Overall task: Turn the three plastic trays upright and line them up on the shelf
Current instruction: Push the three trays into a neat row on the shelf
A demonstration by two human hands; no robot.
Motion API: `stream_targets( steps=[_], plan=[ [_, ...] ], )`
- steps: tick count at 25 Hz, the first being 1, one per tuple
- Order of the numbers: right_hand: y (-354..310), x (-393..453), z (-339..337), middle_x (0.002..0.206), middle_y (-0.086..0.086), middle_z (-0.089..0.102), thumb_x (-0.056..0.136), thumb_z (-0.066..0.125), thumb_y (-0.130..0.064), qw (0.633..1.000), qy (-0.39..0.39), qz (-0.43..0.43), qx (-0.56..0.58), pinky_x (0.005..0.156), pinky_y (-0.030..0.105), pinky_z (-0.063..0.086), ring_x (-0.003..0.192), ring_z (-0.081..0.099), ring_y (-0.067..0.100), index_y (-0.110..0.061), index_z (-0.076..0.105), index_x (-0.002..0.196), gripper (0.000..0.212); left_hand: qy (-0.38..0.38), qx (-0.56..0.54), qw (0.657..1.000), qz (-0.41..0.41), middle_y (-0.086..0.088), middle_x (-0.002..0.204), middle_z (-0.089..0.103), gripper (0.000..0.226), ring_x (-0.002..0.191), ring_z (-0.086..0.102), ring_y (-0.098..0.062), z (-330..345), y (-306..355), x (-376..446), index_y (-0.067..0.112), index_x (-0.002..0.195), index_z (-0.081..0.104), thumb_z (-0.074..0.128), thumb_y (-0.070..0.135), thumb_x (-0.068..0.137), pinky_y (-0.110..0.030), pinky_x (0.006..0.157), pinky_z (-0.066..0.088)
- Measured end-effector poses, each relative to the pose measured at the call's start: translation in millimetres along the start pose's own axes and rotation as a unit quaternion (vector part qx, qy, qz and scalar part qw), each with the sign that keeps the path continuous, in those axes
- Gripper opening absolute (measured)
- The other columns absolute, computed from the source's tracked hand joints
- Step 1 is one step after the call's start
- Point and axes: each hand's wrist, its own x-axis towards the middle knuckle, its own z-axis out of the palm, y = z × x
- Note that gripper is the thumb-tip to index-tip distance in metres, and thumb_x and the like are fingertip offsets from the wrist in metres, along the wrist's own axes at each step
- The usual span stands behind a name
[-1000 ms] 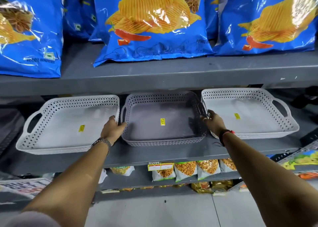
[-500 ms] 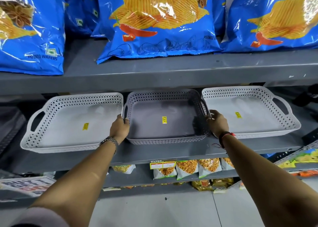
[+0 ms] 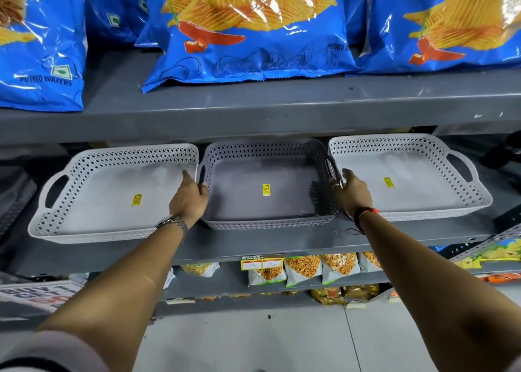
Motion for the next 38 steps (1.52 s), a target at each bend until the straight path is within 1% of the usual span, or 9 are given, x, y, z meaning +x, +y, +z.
stream_targets(
  steps=[2, 5, 8, 11, 17, 24, 29, 31, 38],
  plan=[
    [0.5, 0.8, 2.5, 0.123, 0.024, 0.061, 0.093, 0.047, -0.032, 1.0, -0.011, -0.012, -0.021, 0.084, 0.042, 0.047, 0.109, 0.057, 0.042, -0.008, 0.045, 0.131, 0.045, -0.014, -0.006, 1.0, -0.004, -0.025, 0.113, 0.066, 0.067, 0.099, 0.063, -0.042, 1.4, 0.0, 0.8, 0.001, 0.148, 0.011, 0.036, 0.036, 0.096, -0.043, 0.073, 0.052],
    [4.0, 2.5, 9.5, 0.111, 0.027, 0.064, 0.094, 0.042, -0.026, 0.999, -0.015, -0.017, -0.034, 0.07, 0.035, 0.04, 0.097, 0.059, 0.042, -0.004, 0.054, 0.111, 0.03, -0.027, 0.003, 1.0, 0.005, -0.029, 0.109, 0.066, 0.057, 0.096, 0.063, -0.045, 6.4, -1.1, -0.4, -0.002, 0.145, 0.018, 0.034, 0.027, 0.098, -0.044, 0.073, 0.05],
    [6.1, 6.1, 13.8, 0.106, 0.027, 0.065, 0.094, 0.04, -0.02, 0.998, 0.002, -0.03, -0.053, 0.067, 0.033, 0.037, 0.093, 0.06, 0.043, -0.003, 0.055, 0.106, 0.026, -0.023, 0.01, 0.999, 0.025, -0.033, 0.103, 0.065, 0.04, 0.09, 0.062, -0.048, 9.4, -2.2, 1.9, -0.007, 0.131, 0.032, 0.035, 0.011, 0.095, -0.044, 0.07, 0.048],
    [5.3, 12.5, 16.6, 0.102, 0.027, 0.066, 0.094, 0.039, -0.018, 0.996, 0.006, -0.045, -0.072, 0.065, 0.034, 0.036, 0.089, 0.06, 0.042, -0.003, 0.055, 0.103, 0.024, -0.028, 0.03, 0.998, 0.038, -0.032, 0.099, 0.066, 0.039, 0.088, 0.063, -0.047, 11.1, -1.0, 9.8, -0.009, 0.129, 0.033, 0.037, 0.005, 0.093, -0.046, 0.07, 0.05],
    [-3.0, 36.6, 24.5, 0.103, 0.027, 0.065, 0.091, 0.039, -0.017, 0.994, 0.012, -0.054, -0.095, 0.066, 0.035, 0.035, 0.092, 0.059, 0.043, -0.005, 0.056, 0.103, 0.024, -0.034, 0.051, 0.997, 0.048, -0.029, 0.103, 0.065, 0.038, 0.091, 0.063, -0.044, 15.1, 5.1, 35.5, -0.01, 0.127, 0.034, 0.039, 0.004, 0.092, -0.047, 0.072, 0.051],
    [-19.7, 65.0, 29.4, 0.11, 0.026, 0.064, 0.089, 0.039, -0.017, 0.994, 0.03, -0.049, -0.093, 0.077, 0.041, 0.046, 0.099, 0.059, 0.044, -0.005, 0.057, 0.109, 0.03, -0.04, 0.066, 0.996, 0.05, -0.027, 0.107, 0.063, 0.035, 0.094, 0.062, -0.041, 15.4, 13.8, 67.8, -0.009, 0.126, 0.035, 0.036, 0.005, 0.094, -0.042, 0.071, 0.047],
    [-23.3, 75.2, 30.9, 0.113, 0.024, 0.064, 0.089, 0.038, -0.015, 0.996, 0.024, -0.04, -0.082, 0.075, 0.038, 0.042, 0.102, 0.058, 0.042, -0.006, 0.057, 0.112, 0.032, -0.033, 0.081, 0.994, 0.071, -0.034, 0.112, 0.06, 0.038, 0.098, 0.061, -0.047, 14.3, 16.3, 80.5, -0.015, 0.128, 0.033, 0.031, 0.005, 0.095, -0.049, 0.079, 0.049],
    [-23.8, 75.1, 31.1, 0.114, 0.024, 0.064, 0.089, 0.037, -0.016, 0.996, 0.021, -0.035, -0.079, 0.074, 0.035, 0.039, 0.103, 0.058, 0.042, -0.007, 0.057, 0.113, 0.033, -0.032, 0.067, 0.995, 0.066, -0.035, 0.113, 0.06, 0.038, 0.099, 0.061, -0.047, 14.8, 17.0, 80.2, -0.015, 0.128, 0.033, 0.029, 0.005, 0.096, -0.048, 0.078, 0.048],
    [-25.6, 70.4, 22.3, 0.121, 0.023, 0.061, 0.088, 0.038, -0.012, 0.999, -0.028, -0.01, -0.035, 0.084, 0.038, 0.043, 0.108, 0.056, 0.041, -0.007, 0.056, 0.117, 0.034, -0.046, -0.019, 0.998, 0.028, -0.033, 0.111, 0.06, 0.035, 0.099, 0.061, -0.044, 13.4, 19.5, 72.4, -0.011, 0.127, 0.035, 0.03, 0.004, 0.096, -0.045, 0.077, 0.049]
  ],
)
